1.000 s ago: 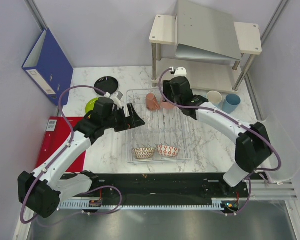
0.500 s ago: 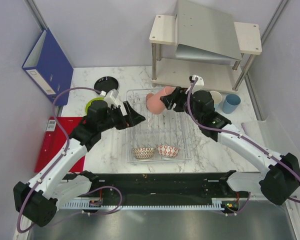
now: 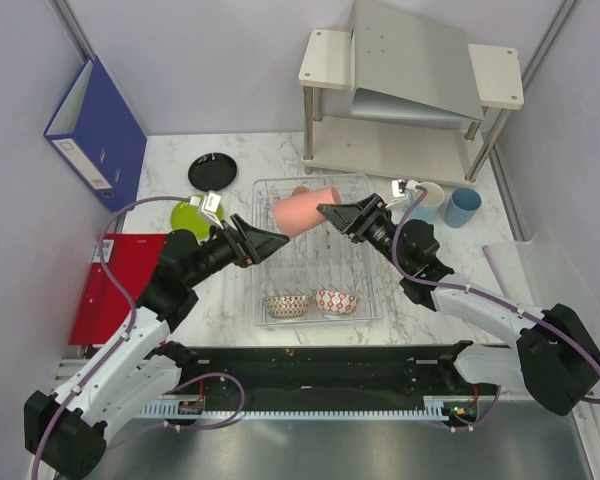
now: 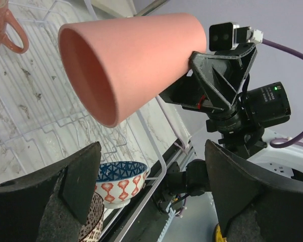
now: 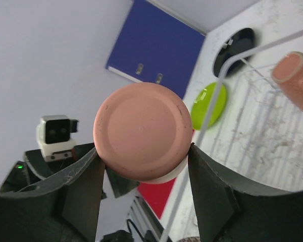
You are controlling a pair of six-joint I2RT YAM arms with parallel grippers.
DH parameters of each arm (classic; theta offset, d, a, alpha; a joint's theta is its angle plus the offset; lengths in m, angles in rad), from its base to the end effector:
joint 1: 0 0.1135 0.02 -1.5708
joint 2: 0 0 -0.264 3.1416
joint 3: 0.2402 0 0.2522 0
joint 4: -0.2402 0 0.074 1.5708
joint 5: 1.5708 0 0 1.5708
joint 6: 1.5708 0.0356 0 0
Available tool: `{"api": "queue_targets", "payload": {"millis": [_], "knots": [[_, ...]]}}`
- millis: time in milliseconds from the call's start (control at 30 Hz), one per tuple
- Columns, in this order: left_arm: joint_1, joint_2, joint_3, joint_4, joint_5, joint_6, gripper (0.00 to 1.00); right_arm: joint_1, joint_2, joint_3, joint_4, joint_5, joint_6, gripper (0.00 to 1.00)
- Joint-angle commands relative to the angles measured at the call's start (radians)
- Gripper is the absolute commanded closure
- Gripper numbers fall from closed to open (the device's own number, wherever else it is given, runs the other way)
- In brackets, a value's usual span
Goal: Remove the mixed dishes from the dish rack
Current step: Place the cup at the center of the board.
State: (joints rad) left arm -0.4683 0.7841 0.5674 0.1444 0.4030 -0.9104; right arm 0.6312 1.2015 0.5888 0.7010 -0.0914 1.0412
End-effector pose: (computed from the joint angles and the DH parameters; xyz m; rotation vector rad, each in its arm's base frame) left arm 0.1647 -0.0990 0.2981 -0.0608 1.8278 -1.3462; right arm 0.2150 0.1611 0.2776 0.2555 1.6344 1.3901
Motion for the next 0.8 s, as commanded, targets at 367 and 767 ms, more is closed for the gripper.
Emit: {"api": "queue_targets", "payload": {"millis": [367, 767], "knots": [[-0.003, -0.025, 0.002, 0.136, 0.002, -0.018, 0.11, 0.002, 0.056, -0.044, 0.43, -0.165, 0.23, 1.0], [-0.003, -0.071, 0.091, 0.081, -0.029, 0.079, 0.18, 0.005, 0.076, -0.072, 0.446, -0.179, 0.24, 1.0]]}}
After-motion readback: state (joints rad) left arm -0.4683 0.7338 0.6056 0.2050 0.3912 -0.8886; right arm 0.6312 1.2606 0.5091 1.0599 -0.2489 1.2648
